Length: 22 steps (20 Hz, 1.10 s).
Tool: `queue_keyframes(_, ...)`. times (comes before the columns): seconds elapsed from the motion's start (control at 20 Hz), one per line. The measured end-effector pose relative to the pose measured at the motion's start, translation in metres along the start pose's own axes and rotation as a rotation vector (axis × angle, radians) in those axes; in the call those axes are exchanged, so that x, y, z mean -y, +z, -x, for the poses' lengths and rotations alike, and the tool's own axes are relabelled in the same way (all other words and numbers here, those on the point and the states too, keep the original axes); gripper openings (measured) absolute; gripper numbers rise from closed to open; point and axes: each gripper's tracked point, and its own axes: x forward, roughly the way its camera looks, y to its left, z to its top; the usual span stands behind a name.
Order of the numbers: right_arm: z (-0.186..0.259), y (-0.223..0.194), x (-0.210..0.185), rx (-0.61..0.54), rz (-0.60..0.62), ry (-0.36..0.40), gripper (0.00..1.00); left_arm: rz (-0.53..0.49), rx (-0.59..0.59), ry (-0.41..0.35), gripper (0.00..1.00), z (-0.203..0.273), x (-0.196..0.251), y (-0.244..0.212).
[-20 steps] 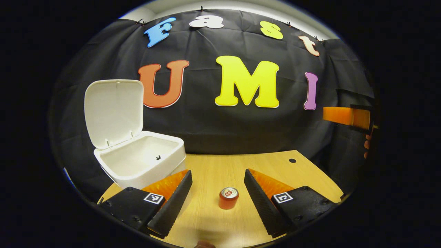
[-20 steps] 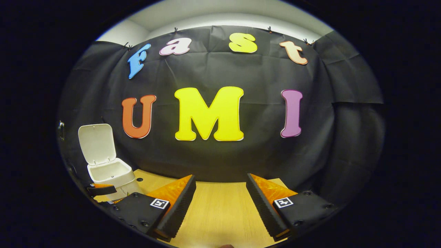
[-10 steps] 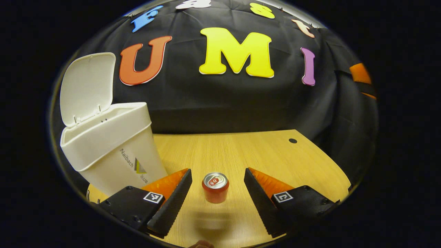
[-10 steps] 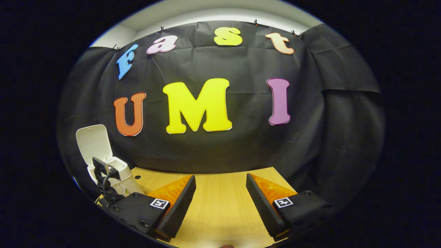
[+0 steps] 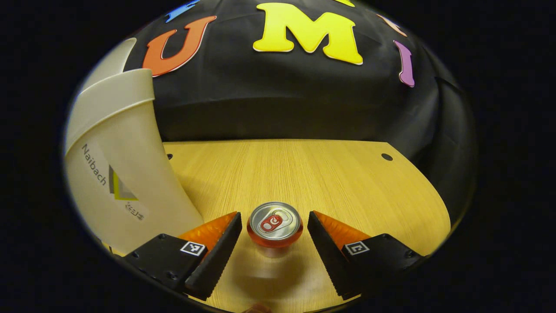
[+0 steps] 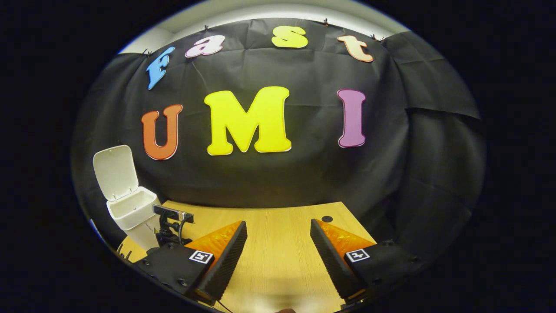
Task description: Press the lid of the desktop garbage bin to open it, pick up the crumpled paper on the desktop and throw it into the bin, then pick up the pop can on the desktop and drop it into the bin, and finally close the garbage bin lid.
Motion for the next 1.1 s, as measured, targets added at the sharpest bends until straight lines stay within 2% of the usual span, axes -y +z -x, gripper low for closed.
queue_keyframes(0.35, 0.008, 0.003, -0.012, 0.013, 0.087, 0.002, 0.94, 0.002, -0.056, 0.007, 1.0, -0.025, 0.003, -0.021)
queue_keyframes(0.5, 0.01, 0.008, -0.013, 0.027, 0.086, 0.006, 0.94, 0.013, -0.061, 0.007, 1.0, -0.024, 0.003, -0.024)
queue_keyframes(0.55, 0.01, 0.008, -0.013, 0.026, 0.083, 0.008, 0.94, 0.01, -0.065, 0.003, 0.86, -0.023, 0.003, -0.023)
queue_keyframes(0.6, 0.009, 0.007, -0.014, 0.027, 0.082, 0.01, 0.95, 0.007, -0.061, 0.003, 0.86, -0.022, 0.002, -0.022)
queue_keyframes(0.95, 0.011, 0.001, -0.02, 0.02, 0.077, 0.037, 0.95, -0.068, 0.09, -0.001, 0.84, 0.019, 0.005, 0.026)
queue_keyframes(1.1, 0.014, 0.002, -0.024, 0.03, 0.075, 0.053, 0.95, -0.063, 0.135, -0.005, 0.84, 0.035, 0.008, 0.046)
